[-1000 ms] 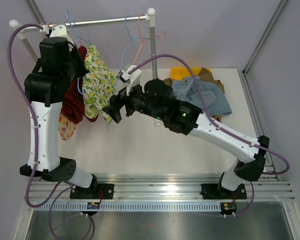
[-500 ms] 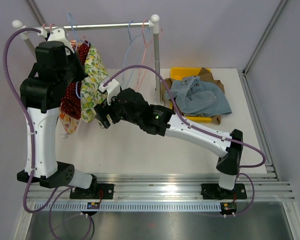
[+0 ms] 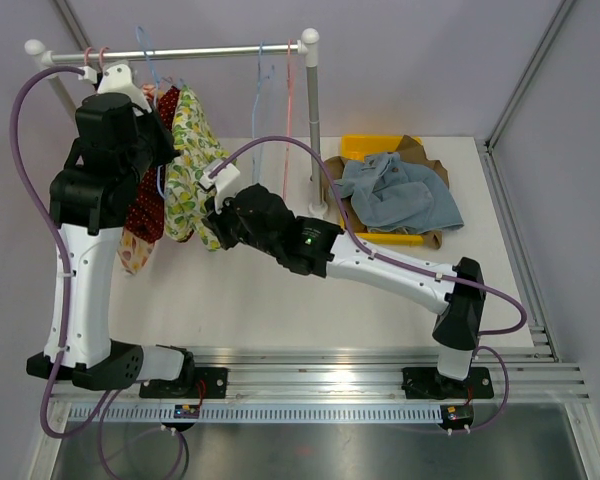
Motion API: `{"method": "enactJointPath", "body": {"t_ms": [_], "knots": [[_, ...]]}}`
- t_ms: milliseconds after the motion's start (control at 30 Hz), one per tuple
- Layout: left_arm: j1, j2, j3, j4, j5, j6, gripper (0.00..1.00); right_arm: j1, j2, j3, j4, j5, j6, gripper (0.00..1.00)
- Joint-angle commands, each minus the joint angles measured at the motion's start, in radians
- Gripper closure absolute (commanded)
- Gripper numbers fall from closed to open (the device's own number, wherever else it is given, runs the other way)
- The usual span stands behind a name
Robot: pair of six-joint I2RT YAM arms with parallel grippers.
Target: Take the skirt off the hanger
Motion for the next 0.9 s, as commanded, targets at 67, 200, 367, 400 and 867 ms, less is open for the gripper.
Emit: {"method": "enactJointPath", "body": {"t_ms": [67,200,367,400,867], "knots": [[-0.004,-0.079,-0.053,0.299,0.015,0.026,1.0,0.005,-0.011,-0.034,0.088,0.009,0.017,1.0],[-0.004,-0.077,-0.033,0.374,0.035,0.058,1.0,0.005,-0.023,-0.067,0.111,0.012,0.026,1.0],[-0.006,-0.056,0.067,0.261,0.071,0.053,1.0,0.005,-0.048,-0.104,0.127,0.04,0.028,1.0],[-0.007,-0.073,0.056,0.241,0.082,0.052,1.0,0.005,-0.062,-0.112,0.134,0.06,0.025,1.0],[-0.07,-0.355,-0.12,0.038,-0.028,0.086,1.0,0.003,-0.238,-0.619,0.165,0.261,0.259,1.0]]}}
